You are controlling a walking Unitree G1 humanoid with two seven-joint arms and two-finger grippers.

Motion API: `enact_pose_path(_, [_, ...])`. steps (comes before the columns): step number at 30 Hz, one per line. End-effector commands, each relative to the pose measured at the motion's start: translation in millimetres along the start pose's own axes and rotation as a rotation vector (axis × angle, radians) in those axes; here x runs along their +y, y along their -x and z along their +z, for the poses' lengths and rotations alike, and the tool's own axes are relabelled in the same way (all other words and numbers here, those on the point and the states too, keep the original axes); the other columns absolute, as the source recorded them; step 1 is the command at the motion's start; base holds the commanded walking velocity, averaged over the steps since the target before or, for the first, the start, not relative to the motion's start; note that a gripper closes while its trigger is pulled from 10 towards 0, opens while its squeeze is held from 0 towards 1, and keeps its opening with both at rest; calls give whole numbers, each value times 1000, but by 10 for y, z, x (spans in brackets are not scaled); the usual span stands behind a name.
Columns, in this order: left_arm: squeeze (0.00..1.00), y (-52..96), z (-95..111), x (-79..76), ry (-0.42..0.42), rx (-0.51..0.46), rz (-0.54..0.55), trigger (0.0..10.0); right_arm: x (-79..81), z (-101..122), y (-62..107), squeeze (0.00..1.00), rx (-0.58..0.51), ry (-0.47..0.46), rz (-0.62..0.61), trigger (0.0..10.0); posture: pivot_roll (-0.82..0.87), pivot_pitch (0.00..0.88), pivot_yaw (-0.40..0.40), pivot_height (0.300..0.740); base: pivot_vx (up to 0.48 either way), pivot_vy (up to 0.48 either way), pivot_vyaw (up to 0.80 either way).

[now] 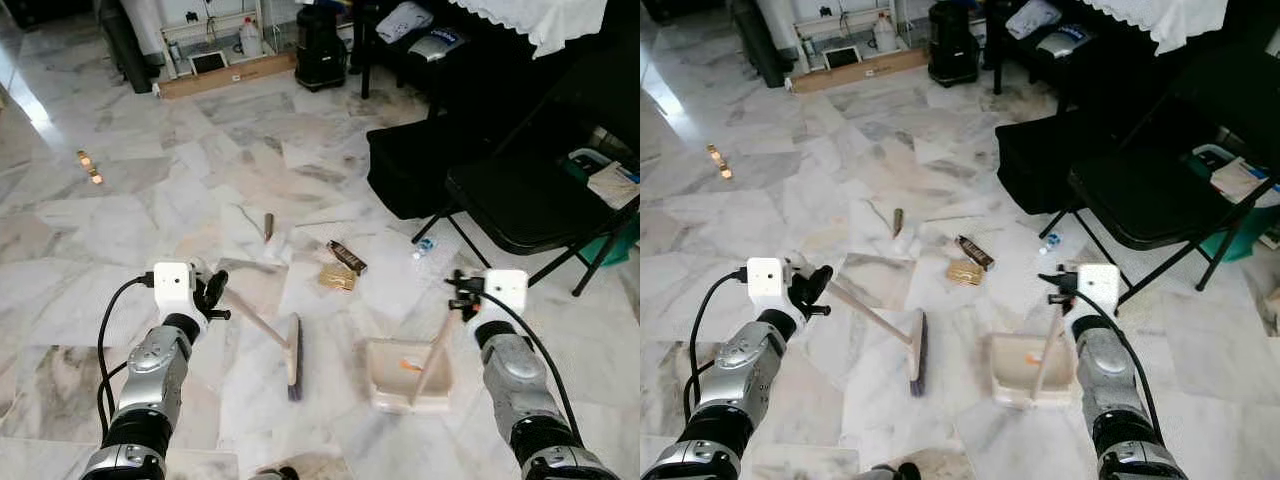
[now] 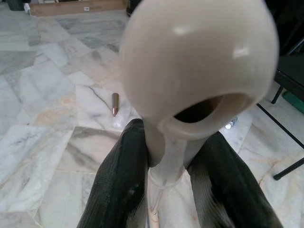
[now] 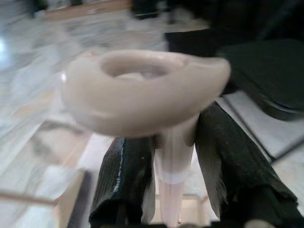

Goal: Sweep floor

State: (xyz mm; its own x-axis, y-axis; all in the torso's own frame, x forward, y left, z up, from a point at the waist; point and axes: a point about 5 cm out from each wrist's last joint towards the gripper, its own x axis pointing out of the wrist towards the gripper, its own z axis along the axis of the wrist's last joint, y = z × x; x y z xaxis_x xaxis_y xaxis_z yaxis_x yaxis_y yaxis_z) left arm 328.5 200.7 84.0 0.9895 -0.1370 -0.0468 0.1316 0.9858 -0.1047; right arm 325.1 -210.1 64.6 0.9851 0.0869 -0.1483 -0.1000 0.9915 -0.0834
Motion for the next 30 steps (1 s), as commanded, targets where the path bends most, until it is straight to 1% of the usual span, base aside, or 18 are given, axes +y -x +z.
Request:
enact_pose_path(1, [0,-15,72,30,-7,-34,-2,10000,-14,42,9,0,-6,22,64,10000,1,110,76,740,0,0,0])
enact_pose_path(2, [0,-14,71,31,-6,-33,-2,10000,-17,45,14,0,0,30,96,10000,1,110,76,740,0,0,0])
enact_pose_path(4, [0,-15,71,30,-3,-32,-3,10000,-9,37,35,0,23,77,177,10000,1,110,76,740,0,0,0])
enact_pose_path(6, [0,-15,69,27,-2,-31,-5,10000,-14,33,45,0,33,112,198,10000,1,110,76,740,0,0,0])
enact_pose_path(9, [0,-16,65,21,-1,-30,-7,10000,-101,51,46,0,49,124,163,10000,-1,110,77,740,0,0,0])
enact_pose_path(14, [0,-19,68,17,-1,-30,-10,10000,-126,41,67,0,70,139,199,10000,-1,110,77,740,0,0,0])
enact_pose_path(16, [0,-20,70,20,-3,-29,-10,10000,-166,42,77,0,79,155,183,10000,0,112,79,740,0,0,0])
enact_pose_path(20, [0,-18,72,24,-4,-29,-10,10000,-175,43,78,0,81,148,174,10000,0,111,79,740,0,0,0])
enact_pose_path(21, [0,-18,69,21,-4,-29,-12,10000,-175,38,76,745,85,136,163,10000,1,110,79,740,0,0,0])
enact_pose_path(22, [0,-19,68,19,-3,-28,-13,10000,-178,33,72,1000,90,124,149,10000,1,110,79,740,0,0,0])
enact_pose_path(30, [0,-26,66,14,-3,-23,-17,10000,-141,31,56,1000,92,117,144,10000,4,107,80,740,0,0,0])
